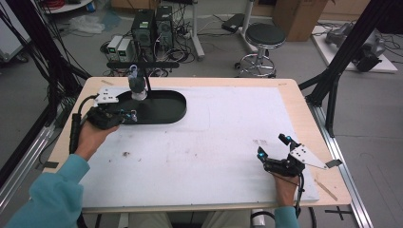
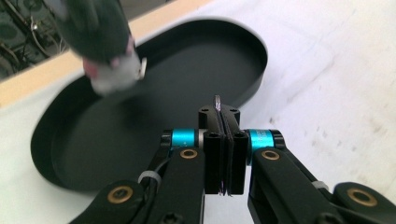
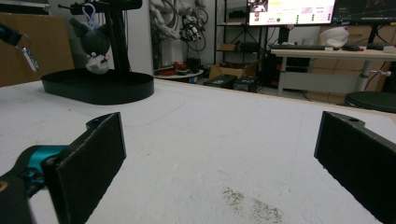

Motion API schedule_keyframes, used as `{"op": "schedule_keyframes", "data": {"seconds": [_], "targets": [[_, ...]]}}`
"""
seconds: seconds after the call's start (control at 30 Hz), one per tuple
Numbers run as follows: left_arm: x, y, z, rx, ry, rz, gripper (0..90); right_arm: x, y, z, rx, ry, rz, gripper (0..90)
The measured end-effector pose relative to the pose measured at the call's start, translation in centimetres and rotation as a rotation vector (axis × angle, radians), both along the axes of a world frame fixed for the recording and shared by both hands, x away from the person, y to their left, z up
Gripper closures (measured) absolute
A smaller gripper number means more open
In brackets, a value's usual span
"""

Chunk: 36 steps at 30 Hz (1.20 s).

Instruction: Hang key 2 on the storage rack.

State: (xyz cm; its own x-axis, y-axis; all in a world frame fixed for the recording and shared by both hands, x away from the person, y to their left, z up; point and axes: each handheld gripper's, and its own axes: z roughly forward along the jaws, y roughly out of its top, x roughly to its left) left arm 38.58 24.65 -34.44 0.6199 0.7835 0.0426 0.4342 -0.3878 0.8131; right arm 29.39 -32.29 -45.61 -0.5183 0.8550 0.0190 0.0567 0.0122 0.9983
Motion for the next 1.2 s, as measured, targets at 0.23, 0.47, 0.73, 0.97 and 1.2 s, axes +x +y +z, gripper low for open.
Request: {"op": "schedule_keyframes", "data": {"seconds": [0.23, 0.47, 0.73, 0.97, 1.2], "targets": [[1.3, -1.0, 3.1, -0.018, -0.04, -0.031, 88.3, 0.0, 0.0, 0.0, -0.001, -0.001, 0.0, 1.2], [3.0, -1.6, 5.3, 0.004, -0.053, -0.065, 88.3, 0.0, 0.0, 0.0, 0.005, -0.001, 0.001, 1.2], [4.9, -2.5, 7.2, 0.017, -0.05, -0.099, 88.3, -0.1, 0.0, 0.0, 0.007, 0.005, 0.001, 1.2], [6.4, -3.1, 8.6, 0.03, -0.039, -0.119, 88.3, -0.1, 0.0, 0.0, 0.007, 0.005, 0.0, 1.2], [7.7, -3.5, 9.7, 0.053, -0.02, -0.136, 88.3, -0.1, 0.0, 0.0, 0.007, 0.006, 0.001, 1.2]]}}
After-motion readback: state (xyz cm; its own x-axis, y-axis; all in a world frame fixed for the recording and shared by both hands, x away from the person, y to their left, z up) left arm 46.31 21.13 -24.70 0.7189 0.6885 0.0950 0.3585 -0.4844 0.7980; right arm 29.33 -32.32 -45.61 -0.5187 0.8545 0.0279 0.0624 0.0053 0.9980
